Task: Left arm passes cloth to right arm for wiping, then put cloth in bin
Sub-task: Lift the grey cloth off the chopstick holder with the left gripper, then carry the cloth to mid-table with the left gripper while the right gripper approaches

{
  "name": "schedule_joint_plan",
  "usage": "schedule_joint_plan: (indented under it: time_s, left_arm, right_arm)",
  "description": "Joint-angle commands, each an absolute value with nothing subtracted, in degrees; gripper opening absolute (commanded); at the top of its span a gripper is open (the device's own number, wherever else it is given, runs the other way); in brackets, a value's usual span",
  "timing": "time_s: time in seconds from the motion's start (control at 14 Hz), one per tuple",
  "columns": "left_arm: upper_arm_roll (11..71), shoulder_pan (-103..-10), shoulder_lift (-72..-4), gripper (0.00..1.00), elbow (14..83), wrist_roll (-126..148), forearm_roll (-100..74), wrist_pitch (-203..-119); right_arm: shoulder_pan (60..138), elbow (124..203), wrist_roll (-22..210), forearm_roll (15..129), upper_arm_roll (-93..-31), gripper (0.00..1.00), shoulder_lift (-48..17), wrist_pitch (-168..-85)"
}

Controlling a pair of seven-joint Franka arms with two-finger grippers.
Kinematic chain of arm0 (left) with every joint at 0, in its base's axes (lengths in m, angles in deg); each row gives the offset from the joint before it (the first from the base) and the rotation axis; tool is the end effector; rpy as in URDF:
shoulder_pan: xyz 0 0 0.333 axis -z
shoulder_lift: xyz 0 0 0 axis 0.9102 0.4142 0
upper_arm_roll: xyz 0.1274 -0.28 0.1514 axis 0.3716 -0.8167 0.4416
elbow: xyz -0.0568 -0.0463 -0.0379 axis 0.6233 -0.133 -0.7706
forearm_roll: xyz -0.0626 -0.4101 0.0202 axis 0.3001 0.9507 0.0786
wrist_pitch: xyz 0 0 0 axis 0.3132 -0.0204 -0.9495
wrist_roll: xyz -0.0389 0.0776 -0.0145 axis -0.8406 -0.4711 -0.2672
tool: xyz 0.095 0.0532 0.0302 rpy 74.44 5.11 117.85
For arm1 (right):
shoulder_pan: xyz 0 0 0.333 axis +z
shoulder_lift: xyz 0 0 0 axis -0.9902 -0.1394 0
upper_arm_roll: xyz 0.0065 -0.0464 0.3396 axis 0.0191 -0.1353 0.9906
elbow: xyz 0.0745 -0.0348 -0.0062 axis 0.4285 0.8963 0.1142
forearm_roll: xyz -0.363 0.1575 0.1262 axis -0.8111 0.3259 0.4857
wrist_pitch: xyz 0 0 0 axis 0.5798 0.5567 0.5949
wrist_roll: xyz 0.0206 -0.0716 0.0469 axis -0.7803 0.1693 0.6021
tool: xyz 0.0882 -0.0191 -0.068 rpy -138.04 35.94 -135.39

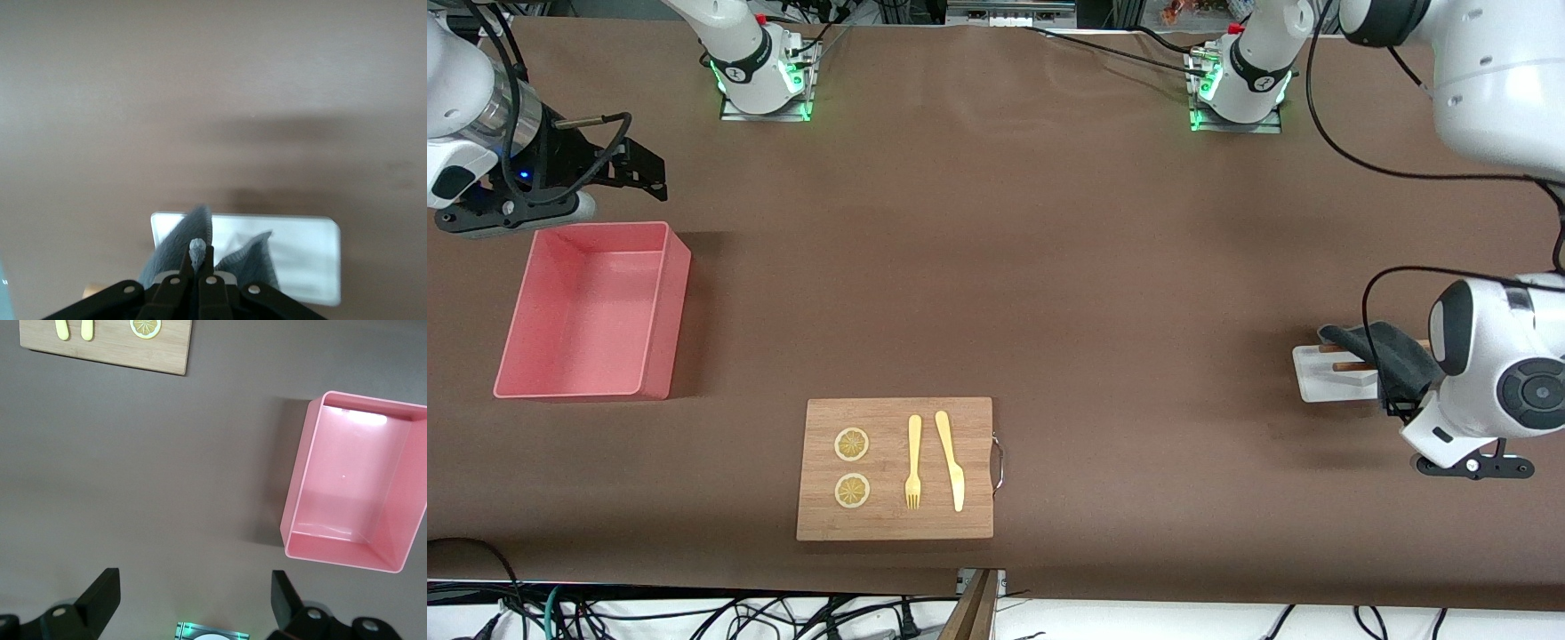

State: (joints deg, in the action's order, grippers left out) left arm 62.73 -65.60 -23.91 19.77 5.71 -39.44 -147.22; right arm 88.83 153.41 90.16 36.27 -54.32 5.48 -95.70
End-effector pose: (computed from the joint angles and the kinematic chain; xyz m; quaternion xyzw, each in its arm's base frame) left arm 0.7656 0.0636 0.3599 -0.9838 0.0100 0.0650 0.1666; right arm 0.5719 0.0941 0.6276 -0.9944 -0.0892 0.0558 0.0047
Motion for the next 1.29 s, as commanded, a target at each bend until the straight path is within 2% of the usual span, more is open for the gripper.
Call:
schedule_joint_plan:
  time_s: [0.0, 0.29, 0.5, 0.64, 0.86, 1.21]
  left_arm:
    - [62.4, -60.4, -32.6, 0.0, 21.3, 5.9, -40.2, -138.8]
    - [61.9, -50.3, -40.4, 0.0, 21.1, 6.3, -39.6, -129.7]
    - [61.7, -46.1, -43.3, 0.0, 21.0, 6.2, -28.6, -129.5]
    - [60.6, -44.5, -43.1, 0.0, 17.7, 6.3, -21.1, -129.9]
    - [59.4, -40.7, -42.2, 0.0, 16.1, 13.2, -17.0, -135.4]
    - [59.4, -34.3, -38.7, 0.0, 16.1, 15.8, -11.3, -148.1]
  right_arm:
    - [88.8, 153.9, 90.8, 36.3, -54.3, 1.0, 6.4, -95.7]
    - [88.8, 153.9, 90.6, 36.3, -54.2, 1.0, 6.4, -95.5]
    - [88.8, 154.0, 90.6, 36.3, -54.1, 1.0, 6.4, -95.5]
    - [88.8, 153.9, 91.1, 36.8, -54.1, 1.0, 6.2, -95.4]
    - [89.0, 153.8, 98.9, 37.6, -53.9, 1.0, 5.4, -95.4]
    - [88.5, 153.7, 111.5, 54.0, -54.3, 1.0, 1.3, -95.4]
